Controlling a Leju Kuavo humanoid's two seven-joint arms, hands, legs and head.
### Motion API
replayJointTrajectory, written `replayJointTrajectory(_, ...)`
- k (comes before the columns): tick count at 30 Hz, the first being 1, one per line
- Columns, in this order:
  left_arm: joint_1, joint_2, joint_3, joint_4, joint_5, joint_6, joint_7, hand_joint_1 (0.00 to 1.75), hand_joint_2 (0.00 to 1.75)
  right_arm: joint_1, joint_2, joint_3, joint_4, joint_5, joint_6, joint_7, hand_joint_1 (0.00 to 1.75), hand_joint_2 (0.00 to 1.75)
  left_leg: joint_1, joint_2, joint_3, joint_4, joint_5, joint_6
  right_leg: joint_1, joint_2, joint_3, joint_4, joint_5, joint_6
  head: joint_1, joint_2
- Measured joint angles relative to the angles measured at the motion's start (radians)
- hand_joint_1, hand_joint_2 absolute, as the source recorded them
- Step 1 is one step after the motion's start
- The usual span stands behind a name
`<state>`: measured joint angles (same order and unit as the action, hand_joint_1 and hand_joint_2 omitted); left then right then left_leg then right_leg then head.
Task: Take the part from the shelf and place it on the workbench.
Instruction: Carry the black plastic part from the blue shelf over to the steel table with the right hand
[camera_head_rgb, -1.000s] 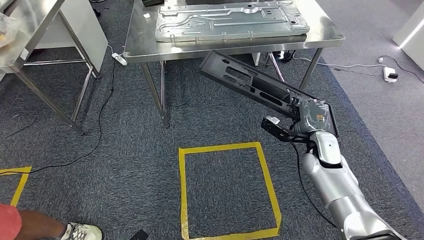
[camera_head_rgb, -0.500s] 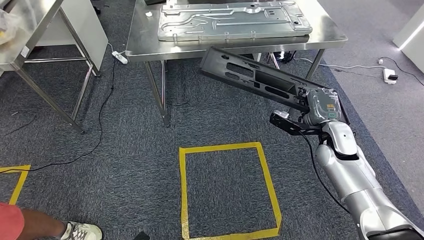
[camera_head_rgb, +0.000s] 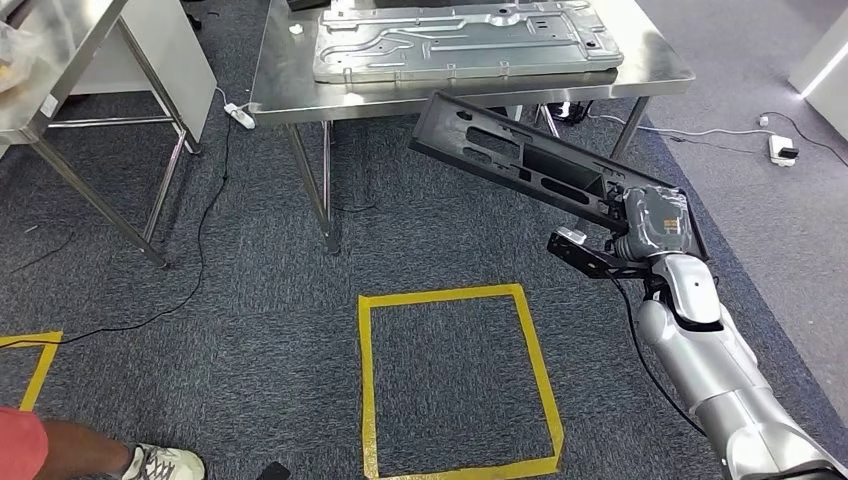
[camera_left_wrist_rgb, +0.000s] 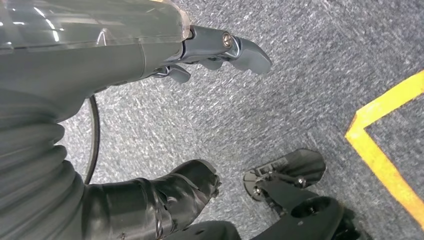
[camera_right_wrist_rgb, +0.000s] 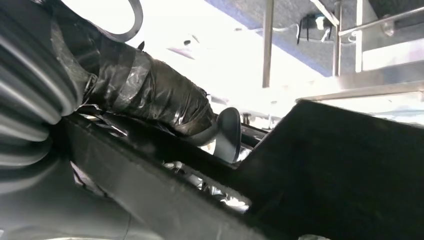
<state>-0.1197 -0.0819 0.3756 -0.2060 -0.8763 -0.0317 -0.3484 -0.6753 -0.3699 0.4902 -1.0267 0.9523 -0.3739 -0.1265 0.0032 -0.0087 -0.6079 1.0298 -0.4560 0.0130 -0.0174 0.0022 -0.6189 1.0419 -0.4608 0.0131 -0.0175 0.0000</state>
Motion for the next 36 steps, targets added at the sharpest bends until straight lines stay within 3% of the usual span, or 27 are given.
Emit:
replayJointTrajectory(2, 0.0, 0.001, 0.003, 0.0, 0.001, 0.0, 0.001, 0.0, 1.75, 0.002, 0.0, 0.0, 0.0, -0.001, -0.001, 0.001, 1.75, 1.75, 0.001, 0.001, -0.017, 0.041, -0.031, -0.01, -0.006, -0.001, 0.004, -0.007, 0.004, -0.014, 0.0, 0.0)
replayJointTrajectory(5, 0.001, 0.001, 0.004, 0.0, -0.001, -0.005, 0.0, 0.0, 1.75, 0.008, 0.0, 0.0, 0.0, -0.001, -0.001, 0.001, 1.75, 1.75, 0.006, 0.003, -0.102, 0.223, -0.117, -0.021, -0.004, -0.003, 0.005, -0.009, 0.003, -0.023, 0.0, 0.0)
replayJointTrajectory(6, 0.002, 0.001, 0.004, 0.0, -0.003, -0.008, -0.001, 0.0, 1.75, 0.012, 0.0, 0.0, 0.001, -0.001, -0.001, 0.002, 1.75, 1.75, 0.007, 0.003, -0.125, 0.27, -0.128, -0.022, -0.003, -0.004, 0.006, -0.009, 0.001, -0.024, 0.0, 0.0)
replayJointTrajectory(7, 0.003, 0.001, 0.004, 0.0, -0.005, -0.01, -0.003, 0.0, 1.75, 0.015, 0.0, 0.0, 0.002, -0.001, -0.001, 0.003, 1.75, 1.75, 0.007, 0.003, -0.132, 0.281, -0.119, -0.021, -0.003, -0.003, 0.007, -0.009, -0.001, -0.025, 0.0, 0.0)
replayJointTrajectory(8, 0.005, 0.001, 0.004, 0.0, -0.007, -0.01, -0.005, 0.0, 1.75, 0.019, 0.0, 0.0, 0.002, -0.001, -0.001, 0.004, 1.75, 1.75, 0.007, 0.003, -0.119, 0.251, -0.093, -0.019, -0.002, -0.003, 0.009, -0.009, -0.004, -0.024, -0.001, 0.0)
replayJointTrajectory(10, 0.006, 0.002, 0.004, 0.0, -0.011, -0.01, -0.01, 0.0, 1.75, 0.023, 0.0, 0.0, 0.003, 0.0, -0.001, 0.007, 1.75, 1.75, 0.005, 0.003, -0.053, 0.115, -0.026, -0.008, -0.002, -0.002, 0.017, -0.009, -0.009, -0.019, 0.0, 0.0)
replayJointTrajectory(11, 0.005, 0.003, 0.004, 0.0, -0.013, -0.01, -0.011, 0.0, 1.75, 0.024, 0.0, 0.0, 0.003, 0.0, -0.003, 0.009, 1.75, 1.75, 0.003, 0.003, -0.021, 0.052, -0.008, -0.002, -0.001, -0.002, 0.019, -0.008, -0.011, -0.015, 0.0, 0.0)
replayJointTrajectory(13, 0.005, 0.005, 0.004, 0.0, -0.013, -0.01, -0.013, 0.0, 1.75, 0.026, 0.0, 0.0, 0.003, -0.001, -0.006, 0.011, 1.75, 1.75, -0.003, 0.003, 0.009, -0.01, -0.005, 0.008, 0.001, -0.002, 0.023, -0.009, -0.011, -0.002, 0.0, 0.0)
replayJointTrajectory(16, 0.008, 0.004, 0.004, 0.0, -0.013, -0.009, -0.014, 0.0, 1.75, 0.037, -0.001, 0.0, 0.002, -0.001, -0.01, 0.013, 1.75, 1.75, 0.0, 0.002, 0.033, -0.033, -0.005, 0.023, 0.0, -0.002, 0.025, 0.004, -0.006, 0.014, 0.0, 0.0)
replayJointTrajectory(17, 0.009, 0.003, 0.004, 0.0, -0.013, -0.009, -0.014, 0.0, 1.75, 0.039, -0.002, 0.0, 0.002, -0.001, -0.011, 0.013, 1.75, 1.75, 0.002, 0.002, 0.043, -0.037, -0.005, 0.028, -0.001, -0.002, 0.016, 0.024, -0.017, 0.017, 0.0, 0.0)
replayJointTrajectory(20, 0.009, 0.003, 0.004, 0.0, -0.014, -0.007, -0.015, 0.0, 1.75, 0.046, -0.005, 0.0, 0.0, -0.004, -0.014, 0.016, 1.75, 1.75, 0.001, 0.002, 0.062, -0.041, -0.015, 0.039, -0.004, -0.002, -0.08, 0.185, -0.085, 0.027, 0.001, 0.0)
replayJointTrajectory(21, 0.01, 0.003, 0.004, 0.0, -0.014, -0.006, -0.015, 0.0, 1.75, 0.052, -0.005, 0.0, 0.0, -0.005, -0.015, 0.017, 1.75, 1.75, 0.001, 0.001, 0.067, -0.041, -0.021, 0.04, -0.005, -0.002, -0.116, 0.234, -0.096, 0.03, 0.001, 0.0)
replayJointTrajectory(22, 0.011, 0.003, 0.004, 0.0, -0.014, -0.005, -0.015, 0.0, 1.75, 0.059, -0.006, 0.0, 0.0, -0.005, -0.015, 0.019, 1.75, 1.75, 0.0, 0.001, 0.074, -0.041, -0.028, 0.04, -0.005, -0.002, -0.138, 0.252, -0.089, 0.03, 0.0, 0.0)
replayJointTrajectory(23, 0.012, 0.002, 0.004, 0.0, -0.014, -0.004, -0.015, 0.0, 1.75, 0.066, -0.006, 0.0, 0.0, -0.005, -0.015, 0.02, 1.75, 1.75, 0.0, 0.0, 0.084, -0.04, -0.035, 0.038, -0.005, -0.002, -0.141, 0.232, -0.062, 0.029, 0.001, 0.0)
replayJointTrajectory(25, 0.015, 0.001, 0.004, 0.0, -0.015, -0.001, -0.014, 0.0, 1.75, 0.072, -0.008, -0.001, 0.0, -0.005, -0.015, 0.022, 1.75, 1.75, 0.0, -0.001, 0.105, -0.039, -0.054, 0.031, -0.004, -0.002, -0.102, 0.11, 0.026, 0.022, 0.001, 0.0)
replayJointTrajectory(27, 0.013, -0.001, 0.005, 0.0, -0.016, 0.006, -0.01, 0.0, 1.75, 0.074, -0.008, -0.002, 0.0, -0.005, -0.016, 0.023, 1.75, 1.75, 0.0, 0.0, 0.115, -0.035, -0.069, 0.02, 0.004, -0.002, -0.073, 0.015, 0.072, 0.01, 0.001, 0.0)
replayJointTrajectory(29, 0.01, -0.001, 0.006, 0.001, -0.015, 0.012, -0.004, 0.0, 1.75, 0.077, -0.008, -0.006, 0.0, -0.004, -0.018, 0.025, 1.75, 1.75, -0.001, 0.0, 0.118, -0.033, -0.077, 0.009, 0.011, -0.002, -0.072, -0.003, 0.069, -0.005, 0.0, 0.0)
replayJointTrajectory(32, 0.008, 0.0, 0.007, 0.0, -0.015, 0.016, 0.0, 0.0, 1.75, 0.083, -0.008, -0.013, -0.002, -0.002, -0.021, 0.028, 1.75, 1.75, -0.001, 0.002, 0.1, 0.011, -0.088, -0.004, 0.005, -0.001, -0.051, -0.015, 0.064, -0.022, 0.0, 0.0)
replayJointTrajectory(36, 0.007, 0.0, 0.008, 0.0, -0.017, 0.015, 0.002, 0.0, 1.75, 0.087, -0.008, -0.016, -0.003, 0.0, -0.025, 0.028, 1.75, 1.75, 0.006, 0.003, -0.041, 0.241, -0.175, -0.022, 0.004, -0.002, -0.028, -0.022, 0.047, -0.037, 0.0, 0.0)
